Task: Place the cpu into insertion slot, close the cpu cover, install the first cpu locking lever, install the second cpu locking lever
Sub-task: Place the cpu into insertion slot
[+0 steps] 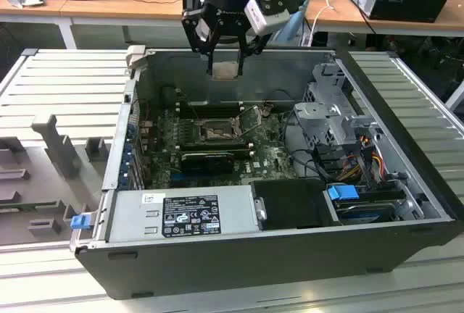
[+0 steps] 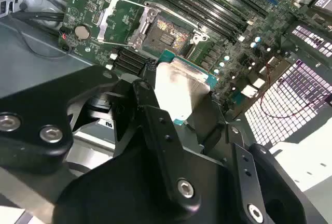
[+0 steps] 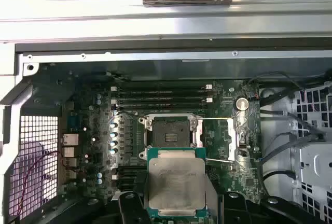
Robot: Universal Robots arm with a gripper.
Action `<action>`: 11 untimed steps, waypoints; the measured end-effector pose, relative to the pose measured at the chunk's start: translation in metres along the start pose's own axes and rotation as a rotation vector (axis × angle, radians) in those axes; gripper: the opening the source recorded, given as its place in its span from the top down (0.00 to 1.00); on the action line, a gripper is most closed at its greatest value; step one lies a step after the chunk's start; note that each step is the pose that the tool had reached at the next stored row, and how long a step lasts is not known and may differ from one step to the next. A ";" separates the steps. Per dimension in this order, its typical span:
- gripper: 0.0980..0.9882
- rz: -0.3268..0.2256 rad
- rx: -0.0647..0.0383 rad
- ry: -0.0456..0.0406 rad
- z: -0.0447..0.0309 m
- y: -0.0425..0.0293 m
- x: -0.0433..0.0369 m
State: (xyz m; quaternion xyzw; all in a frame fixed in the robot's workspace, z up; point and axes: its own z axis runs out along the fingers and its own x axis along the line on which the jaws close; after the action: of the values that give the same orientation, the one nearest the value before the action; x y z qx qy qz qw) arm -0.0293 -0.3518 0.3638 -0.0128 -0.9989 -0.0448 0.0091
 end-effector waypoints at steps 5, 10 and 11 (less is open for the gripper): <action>0.52 0.088 -0.002 -0.0078 0.0002 0.0000 0.0000; 0.52 0.137 -0.003 -0.0123 0.0002 0.0000 0.0000; 0.52 0.138 -0.003 -0.0124 0.0003 -0.0001 0.0000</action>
State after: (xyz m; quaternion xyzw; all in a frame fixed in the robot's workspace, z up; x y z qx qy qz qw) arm -0.0293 -0.3518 0.3635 -0.0822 -0.9956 -0.0453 0.0060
